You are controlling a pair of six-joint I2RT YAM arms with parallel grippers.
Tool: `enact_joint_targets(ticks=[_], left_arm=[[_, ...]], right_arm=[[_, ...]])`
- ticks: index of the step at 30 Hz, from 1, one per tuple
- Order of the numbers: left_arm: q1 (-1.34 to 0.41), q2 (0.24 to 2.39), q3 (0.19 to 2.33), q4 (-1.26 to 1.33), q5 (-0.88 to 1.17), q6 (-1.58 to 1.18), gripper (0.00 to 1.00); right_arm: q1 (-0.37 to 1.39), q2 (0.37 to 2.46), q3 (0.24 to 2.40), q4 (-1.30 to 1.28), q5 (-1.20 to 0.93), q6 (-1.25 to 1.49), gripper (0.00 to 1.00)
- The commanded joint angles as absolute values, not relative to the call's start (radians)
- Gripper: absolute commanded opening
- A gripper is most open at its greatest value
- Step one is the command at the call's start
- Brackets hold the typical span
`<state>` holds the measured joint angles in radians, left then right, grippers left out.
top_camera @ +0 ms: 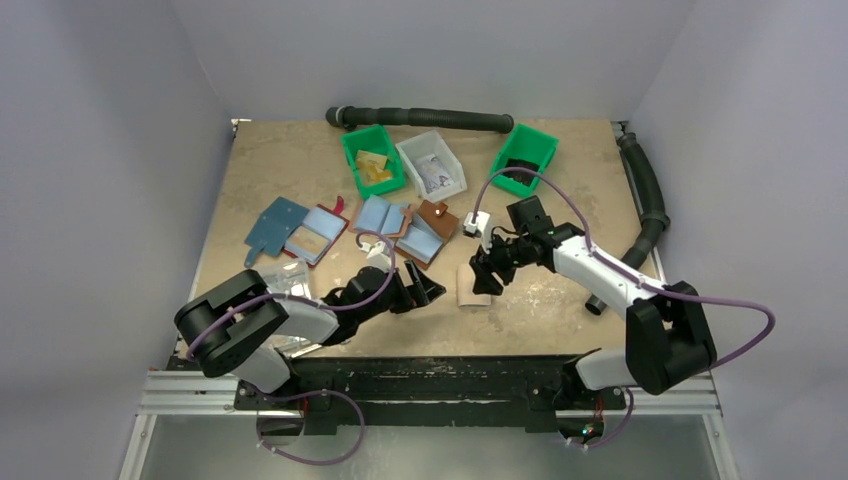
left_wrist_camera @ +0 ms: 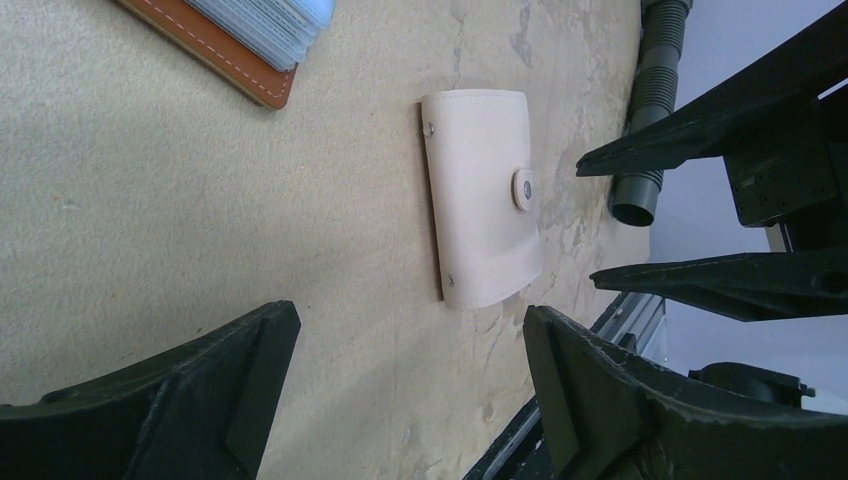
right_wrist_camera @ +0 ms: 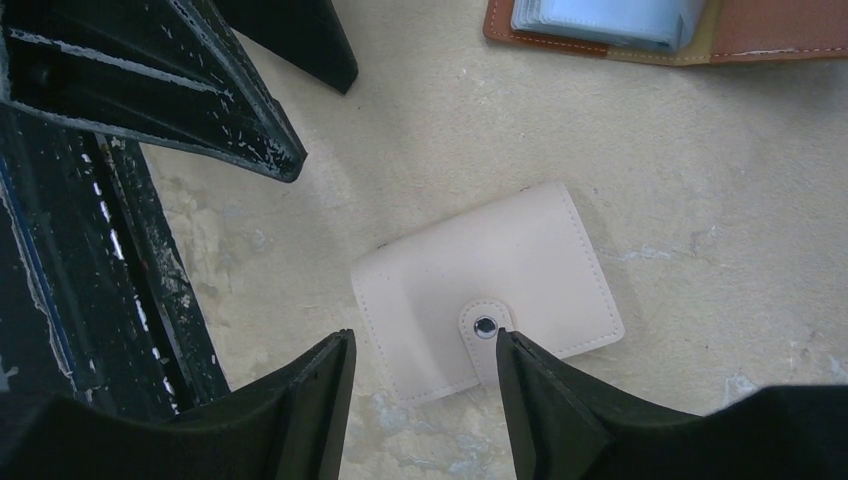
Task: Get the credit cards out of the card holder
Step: Open the card holder at the center of the board.
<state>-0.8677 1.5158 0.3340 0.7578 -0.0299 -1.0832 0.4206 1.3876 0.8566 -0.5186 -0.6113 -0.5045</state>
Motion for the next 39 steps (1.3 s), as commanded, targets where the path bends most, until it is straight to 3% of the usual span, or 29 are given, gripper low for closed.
enact_joint_targets(ticks=[1,11,29,39], left_arm=[[-0.883,1.552,0.338,0.776,-0.034,-1.107,0.91],[-0.909,1.667,0.431,0.752,-0.027,-1.146,0.89],[-0.943,1.885,0.583,0.603,-0.009,-1.248,0.64],[-0.943,1.878,0.58,0.591,-0.011,-1.238,0.59]], right_arm=[[0.445,1.395,0.87,-0.483,-0.584,-0.483,0.6],[0.477,1.432,0.869,-0.432,-0.426,-0.432,0.53],[0.561,1.527,0.866,-0.399,-0.26,-0.411,0.46],[0.563,1.524,0.868,-0.395,-0.231,-0.406,0.25]])
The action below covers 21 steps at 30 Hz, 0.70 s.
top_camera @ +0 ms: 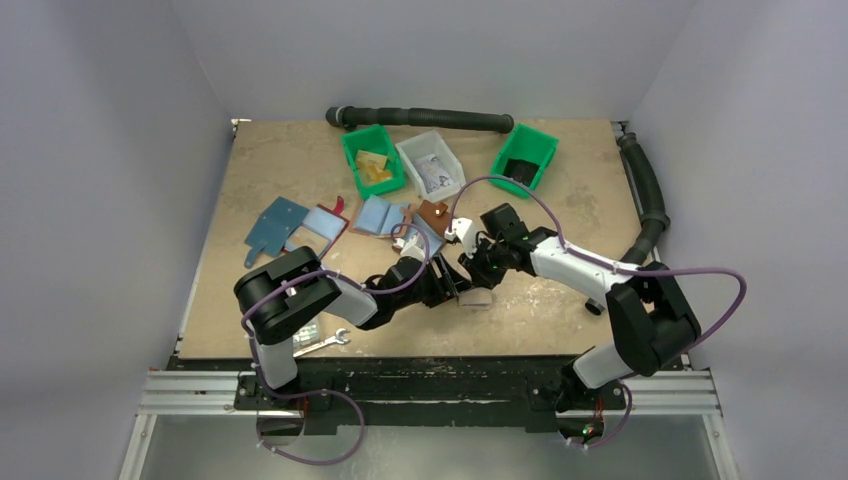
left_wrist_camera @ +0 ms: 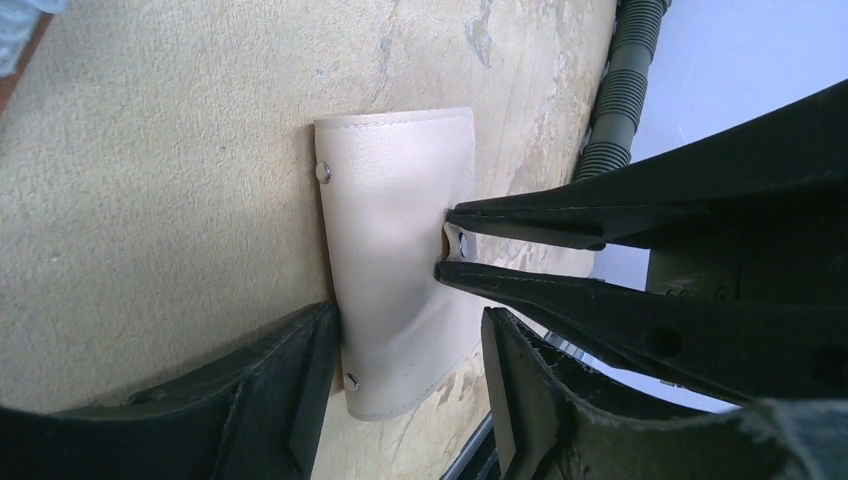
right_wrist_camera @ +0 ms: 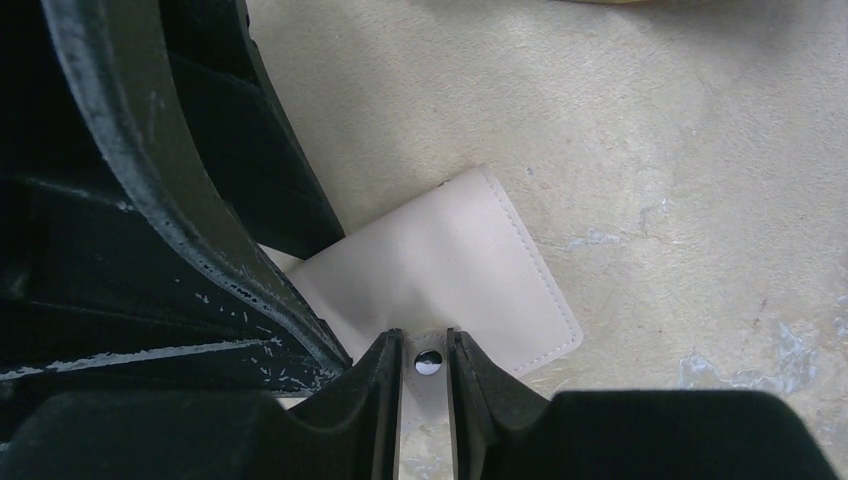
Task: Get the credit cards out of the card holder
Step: Open the card holder at the center of the board.
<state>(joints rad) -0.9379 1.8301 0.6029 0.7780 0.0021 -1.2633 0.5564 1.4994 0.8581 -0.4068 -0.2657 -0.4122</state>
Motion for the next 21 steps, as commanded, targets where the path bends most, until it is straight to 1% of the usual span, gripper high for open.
enact_joint_targets(ticks=[1,5,8,12,16,18,19,20,21], left_arm=[[-0.943,1.874,0.574,0.6,-0.01,-1.233,0.59],[-0.943,1.855,0.546,0.658,-0.005,-1.211,0.59],[-0.944,1.855,0.545,0.653,-0.005,-1.203,0.54],[-0.943,1.871,0.557,0.627,-0.008,-1.203,0.52],[-0.943,1.882,0.564,0.618,-0.01,-1.201,0.5],[-0.943,1.889,0.57,0.612,-0.012,-1.2,0.45],[-0.943,1.895,0.573,0.609,-0.013,-1.2,0.4],[-0.943,1.899,0.577,0.602,-0.016,-1.201,0.37],[-0.944,1.903,0.58,0.593,-0.02,-1.201,0.36]], right_arm=[[0.563,1.522,0.869,-0.397,-0.236,-0.408,0.24],[0.559,1.518,0.877,-0.4,-0.283,-0.404,0.16],[0.555,1.513,0.88,-0.403,-0.302,-0.399,0.09],[0.543,1.497,0.884,-0.406,-0.322,-0.396,0.01],[0.531,1.482,0.885,-0.414,-0.349,-0.396,0.0],[0.524,1.473,0.888,-0.421,-0.373,-0.4,0.0],[0.521,1.467,0.889,-0.423,-0.387,-0.401,0.0],[0.516,1.461,0.891,-0.428,-0.402,-0.405,0.0],[0.512,1.456,0.892,-0.431,-0.414,-0.407,0.0]])
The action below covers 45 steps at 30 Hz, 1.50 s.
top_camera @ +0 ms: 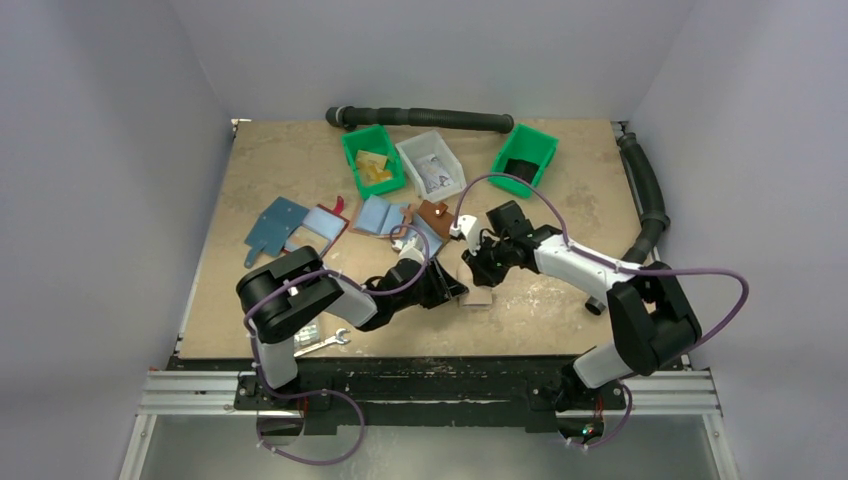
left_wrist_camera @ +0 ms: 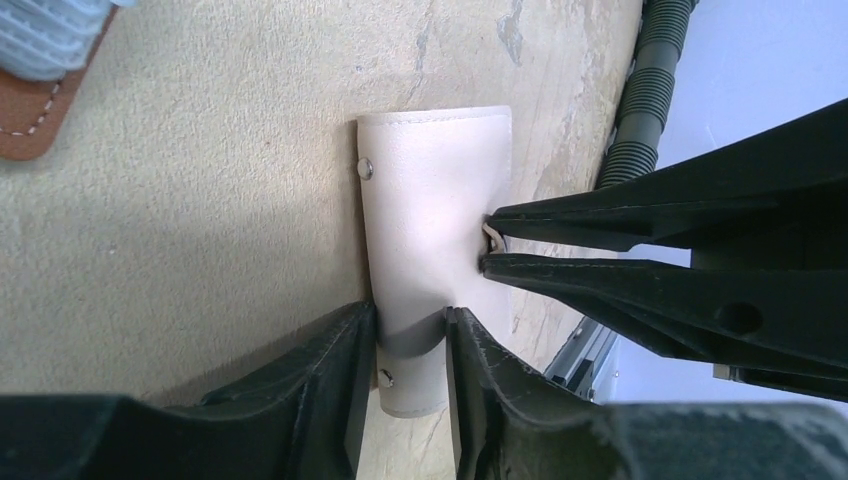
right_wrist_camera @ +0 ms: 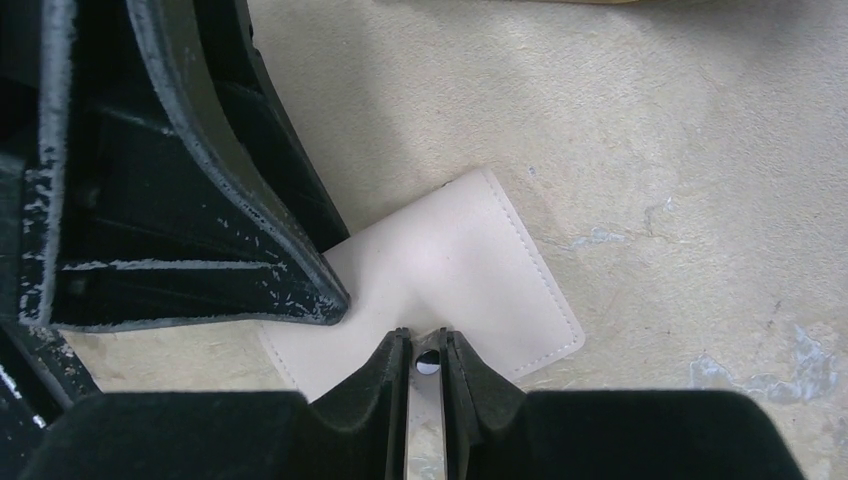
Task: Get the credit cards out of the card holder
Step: Open the card holder at the center of the board.
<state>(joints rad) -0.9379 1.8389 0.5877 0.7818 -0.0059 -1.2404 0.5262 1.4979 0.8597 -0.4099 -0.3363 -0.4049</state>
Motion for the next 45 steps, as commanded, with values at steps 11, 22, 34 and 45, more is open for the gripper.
enact_joint_targets(ticks=[11,22,34,45], left_arm=[[-0.943,1.916,0.565,0.599,-0.044,-1.195,0.01],[-0.943,1.829,0.486,0.617,-0.115,-1.202,0.0],[-0.943,1.768,0.47,0.625,-0.107,-1.153,0.01],[-0.944,1.579,0.501,0.421,-0.158,-1.062,0.49]], right_arm=[[0.466,1.415,0.899,-0.451,-0.467,-0.426,0.0],[0.413,1.384,0.882,-0.432,-0.368,-0.42,0.0],[0.41,1.519,0.88,-0.449,-0.177,-0.417,0.0],[0.405,1.538,0.908,-0.487,-0.291,-0.377,0.39]])
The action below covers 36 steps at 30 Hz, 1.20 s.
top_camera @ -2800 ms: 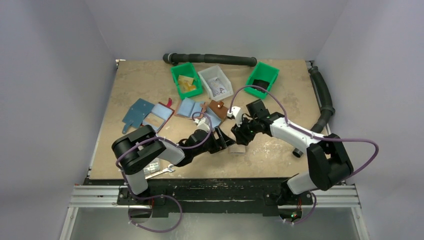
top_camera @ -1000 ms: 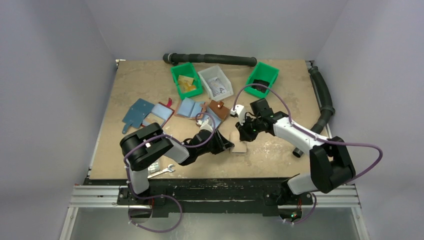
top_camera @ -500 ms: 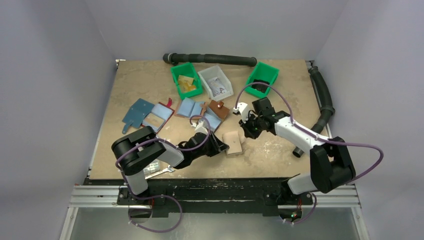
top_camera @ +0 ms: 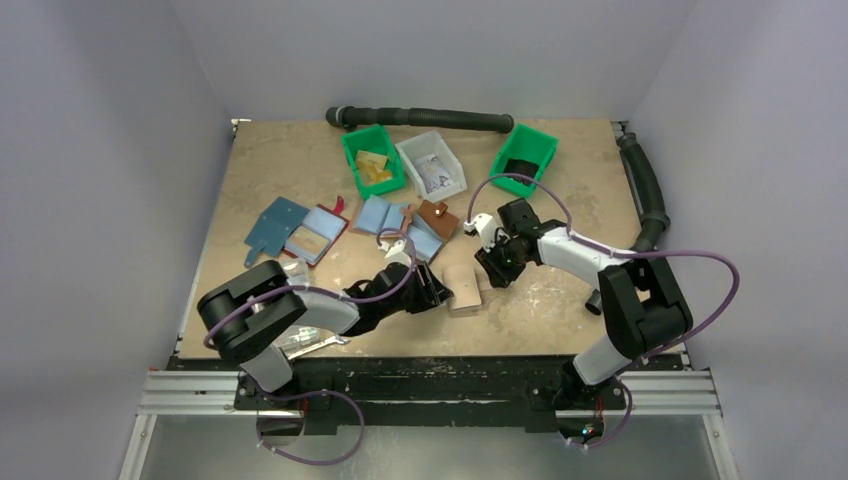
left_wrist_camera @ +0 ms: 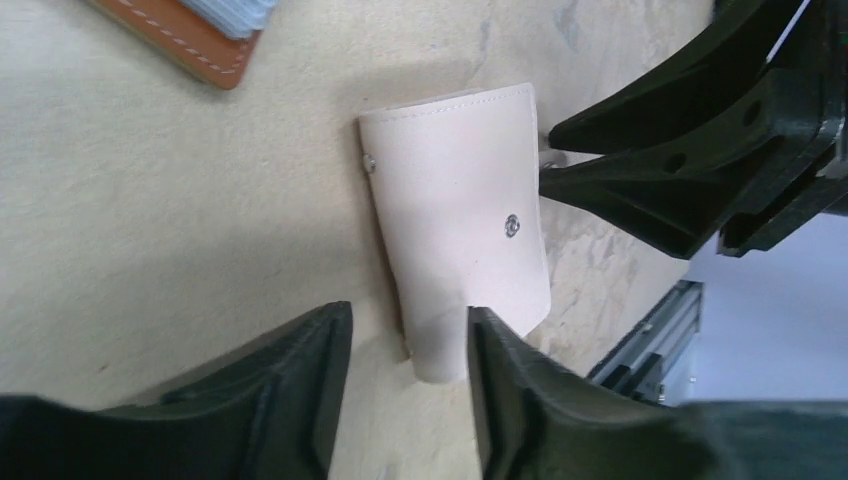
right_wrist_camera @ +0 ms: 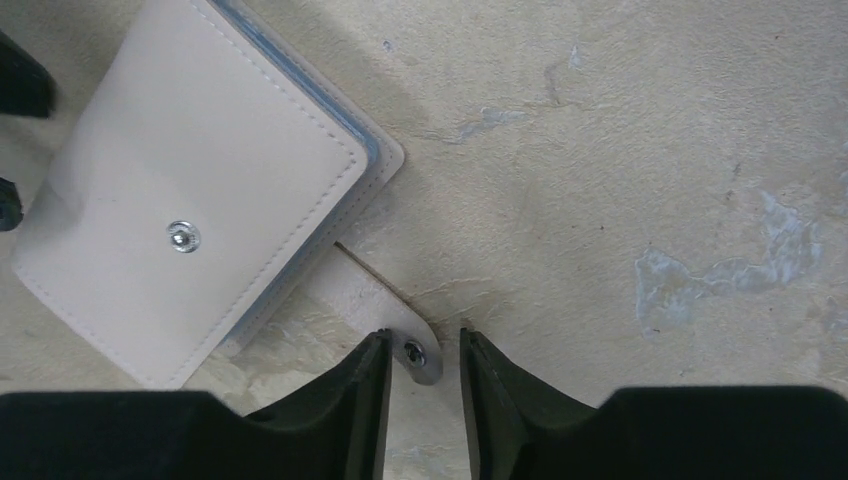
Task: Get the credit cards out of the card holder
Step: Open the card holder at the center of the board.
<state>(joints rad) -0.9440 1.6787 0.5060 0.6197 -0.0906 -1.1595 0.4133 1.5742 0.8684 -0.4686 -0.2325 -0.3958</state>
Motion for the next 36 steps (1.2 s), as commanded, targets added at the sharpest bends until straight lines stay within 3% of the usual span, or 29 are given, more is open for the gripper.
enact_joint_targets(ticks=[1,3,13,22,27,36], left_arm=[[-0.944,1.551,0.501,0.396,-0.165,-1.046,0.53],[-0.944,1.446,0.492,0.339,-0.188,-0.966,0.6],[-1.023,1.325,0.595,0.175,-0.264,-0.811,0.62],[-1.222,1.462,0.854,-0.07,-0.62,-0.769,0.65],[-1.236,1.575,0.958,-0.103,-0.628,-0.81,0.67],[-1.279,1.822,1.261,-0.396,-0.691,-0.876,0.69]], right_arm=[[0.403,1.53,0.909,-0.488,-0.305,-0.377,0.41],[0.383,1.499,0.916,-0.503,-0.364,-0.387,0.47],[0.328,1.437,0.944,-0.538,-0.5,-0.401,0.52],[0.24,1.388,0.946,-0.537,-0.567,-0.383,0.52],[0.2,1.35,0.945,-0.533,-0.574,-0.379,0.52],[0.139,1.319,0.94,-0.525,-0.566,-0.369,0.53]])
